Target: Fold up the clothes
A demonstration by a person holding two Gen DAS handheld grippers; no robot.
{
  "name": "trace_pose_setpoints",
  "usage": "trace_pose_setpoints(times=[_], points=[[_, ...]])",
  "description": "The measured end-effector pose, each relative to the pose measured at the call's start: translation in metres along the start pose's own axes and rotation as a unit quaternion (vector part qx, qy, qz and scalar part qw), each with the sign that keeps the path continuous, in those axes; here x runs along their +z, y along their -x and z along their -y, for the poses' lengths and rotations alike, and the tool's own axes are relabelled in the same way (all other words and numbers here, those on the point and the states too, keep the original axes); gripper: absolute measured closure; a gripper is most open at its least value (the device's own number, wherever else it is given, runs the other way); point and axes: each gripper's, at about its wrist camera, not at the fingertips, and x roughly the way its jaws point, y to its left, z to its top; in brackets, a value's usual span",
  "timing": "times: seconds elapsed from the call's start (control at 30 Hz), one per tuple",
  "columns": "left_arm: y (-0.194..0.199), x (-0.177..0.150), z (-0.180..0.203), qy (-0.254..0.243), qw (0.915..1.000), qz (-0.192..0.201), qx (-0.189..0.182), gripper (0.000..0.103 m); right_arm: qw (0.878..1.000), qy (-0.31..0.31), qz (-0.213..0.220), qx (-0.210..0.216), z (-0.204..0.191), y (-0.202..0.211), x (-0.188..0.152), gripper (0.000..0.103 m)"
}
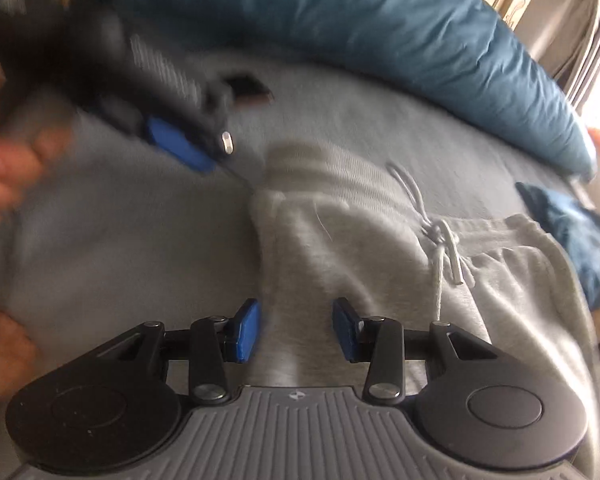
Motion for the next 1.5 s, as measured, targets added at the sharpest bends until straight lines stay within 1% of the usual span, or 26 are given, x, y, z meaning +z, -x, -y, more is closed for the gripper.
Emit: trace_pose_setpoints(times=[0.03,0.07,0.1,0.17,0.2,0.3,0.37,0.4,0.43,0.5,0.53,0.57,0.6,0.73,0.77,0.9,0.97,1.03,1.07,1.13,1.2,1.23,1.27,1.3,1.37,1.5], points=[[-0.004,0.001,-0.001,0.000,0.9999,-0.007,-0.011,0.050,1.000,-0.013,0.001,0.002,0.003,-0.001,0.000,0.066],[-0.007,0.002,-0.002,0.002,0.9997,-0.013,-0.022,0.048,1.000,-0.030,0.002,0.006,0.008,-0.002,0.000,0.074],[-0.010,0.003,-0.003,0.003,0.9993,-0.019,-0.033,0.042,0.999,-0.050,-0.001,0.015,0.014,-0.002,0.000,0.077],[-0.015,0.003,-0.004,0.006,0.9985,-0.025,-0.048,0.039,0.993,-0.100,-0.006,0.055,0.032,0.001,-0.001,0.077],[-0.018,0.002,-0.004,0.005,0.9984,-0.021,-0.053,0.035,0.989,-0.125,-0.009,0.079,0.042,0.003,-0.002,0.075],[-0.027,0.002,-0.004,-0.002,0.9977,-0.010,-0.067,0.033,0.974,-0.175,-0.026,0.142,0.071,0.015,-0.003,0.073],[-0.030,0.000,-0.007,0.006,0.9969,-0.006,-0.079,0.033,0.969,-0.187,-0.010,0.158,0.096,0.030,-0.003,0.068],[-0.032,-0.001,-0.008,0.007,0.9964,-0.003,-0.085,0.033,0.968,-0.192,0.000,0.163,0.108,0.038,-0.002,0.062],[-0.034,-0.001,-0.009,0.009,0.9958,-0.001,-0.091,0.033,0.967,-0.199,0.015,0.157,0.124,0.047,-0.001,0.058],[-0.036,-0.001,-0.008,0.005,0.9947,0.002,-0.103,0.033,0.965,-0.224,0.045,0.127,0.161,0.054,0.006,0.044],[-0.038,-0.001,-0.008,0.002,0.9941,0.003,-0.109,0.033,0.963,-0.239,0.054,0.115,0.181,0.052,0.010,0.039],[-0.039,-0.001,-0.007,-0.002,0.9935,0.004,-0.114,0.033,0.960,-0.254,0.060,0.100,0.200,0.047,0.014,0.029],[-0.039,-0.001,-0.007,-0.007,0.9927,0.004,-0.120,0.032,0.957,-0.269,0.065,0.083,0.220,0.039,0.019,0.027],[-0.040,-0.001,-0.007,-0.032,0.9884,-0.006,-0.149,0.034,0.951,-0.306,0.041,0.030,0.282,-0.012,0.032,0.023],[-0.041,-0.002,-0.007,-0.035,0.9879,-0.007,-0.151,0.034,0.949,-0.312,0.029,0.025,0.293,-0.028,0.034,0.023],[-0.048,-0.003,-0.006,-0.035,0.9884,-0.005,-0.148,0.032,0.950,-0.312,-0.015,0.022,0.319,-0.084,0.042,0.023],[-0.051,-0.002,-0.005,-0.029,0.9887,-0.001,-0.147,0.031,0.949,-0.310,-0.048,0.025,0.325,-0.107,0.041,0.023],[-0.053,-0.002,-0.004,-0.021,0.9889,0.006,-0.147,0.031,0.943,-0.322,-0.077,0.044,0.330,-0.126,0.036,0.023],[-0.054,-0.001,-0.004,-0.018,0.9889,0.010,-0.147,0.032,0.939,-0.328,-0.081,0.056,0.331,-0.129,0.034,0.023],[-0.055,-0.001,-0.003,-0.015,0.9890,0.017,-0.146,0.036,0.935,-0.336,-0.081,0.076,0.330,-0.130,0.028,0.029],[-0.051,0.000,0.000,-0.017,0.9900,0.025,-0.138,0.049,0.934,-0.336,-0.079,0.090,0.329,-0.129,0.024,0.055],[-0.049,0.001,0.002,-0.018,0.9904,0.029,-0.134,0.053,0.937,-0.329,-0.078,0.093,0.325,-0.126,0.026,0.063],[-0.047,0.002,0.003,-0.019,0.9908,0.033,-0.130,0.061,0.944,-0.310,-0.076,0.082,0.320,-0.122,0.029,0.076],[-0.045,0.003,0.005,-0.020,0.9912,0.036,-0.125,0.066,0.952,-0.289,-0.070,0.066,0.314,-0.116,0.032,0.082],[-0.041,0.004,0.007,-0.022,0.9919,0.044,-0.117,0.071,0.957,-0.283,-0.048,0.051,0.309,-0.103,0.037,0.087],[-0.033,0.007,0.013,-0.026,0.9928,0.059,-0.101,0.076,0.957,-0.287,0.016,0.032,0.312,-0.078,0.058,0.090]])
